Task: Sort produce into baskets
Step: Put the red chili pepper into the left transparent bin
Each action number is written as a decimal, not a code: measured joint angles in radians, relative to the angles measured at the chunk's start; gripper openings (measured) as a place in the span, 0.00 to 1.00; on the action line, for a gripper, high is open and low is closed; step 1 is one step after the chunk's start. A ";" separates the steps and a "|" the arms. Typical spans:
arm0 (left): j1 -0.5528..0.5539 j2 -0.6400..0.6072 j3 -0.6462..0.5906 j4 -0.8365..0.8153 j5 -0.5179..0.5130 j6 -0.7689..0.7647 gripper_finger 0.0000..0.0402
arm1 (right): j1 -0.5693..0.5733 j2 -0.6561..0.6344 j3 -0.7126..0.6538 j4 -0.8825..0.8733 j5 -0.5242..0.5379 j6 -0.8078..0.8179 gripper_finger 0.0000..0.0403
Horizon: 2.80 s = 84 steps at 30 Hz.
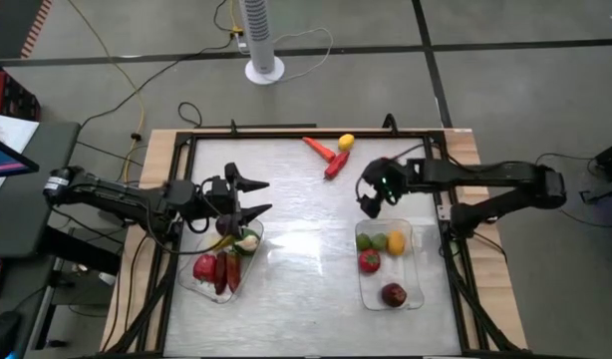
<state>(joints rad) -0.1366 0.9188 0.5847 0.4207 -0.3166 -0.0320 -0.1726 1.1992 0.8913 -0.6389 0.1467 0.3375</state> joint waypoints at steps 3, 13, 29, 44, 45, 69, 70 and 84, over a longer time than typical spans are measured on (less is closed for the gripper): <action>-0.032 0.000 -0.002 -0.028 -0.055 -0.008 0.63 | -0.105 0.002 -0.065 0.102 -0.046 -0.065 0.93; -0.204 -0.018 -0.002 -0.120 -0.300 -0.028 0.63 | -0.371 0.038 -0.110 0.287 -0.127 -0.178 0.93; -0.301 -0.018 -0.001 -0.183 -0.328 -0.087 0.63 | -0.158 0.627 0.448 -0.040 0.095 -0.519 0.93; -0.407 -0.023 -0.001 -0.231 -0.329 -0.112 0.63 | -0.143 0.876 0.674 -0.183 0.145 -0.925 0.76; -0.408 -0.023 -0.001 -0.230 -0.335 -0.112 0.63 | -0.152 0.884 0.674 -0.186 0.145 -0.930 0.75; -0.401 -0.023 0.000 -0.245 -0.387 0.027 0.63 | -0.186 0.957 0.674 -0.146 0.235 -1.024 0.61; -0.400 -0.023 0.000 -0.245 -0.390 0.035 0.63 | -0.186 0.957 0.674 -0.146 0.233 -1.023 0.58; -0.400 -0.023 0.000 -0.242 -0.406 0.050 0.63 | -0.161 0.939 0.672 -0.194 0.218 -0.963 0.41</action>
<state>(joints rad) -0.5363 0.8955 0.5842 0.1787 -0.7227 0.0183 -0.3335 2.1378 1.5632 -0.8332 0.3644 -0.6253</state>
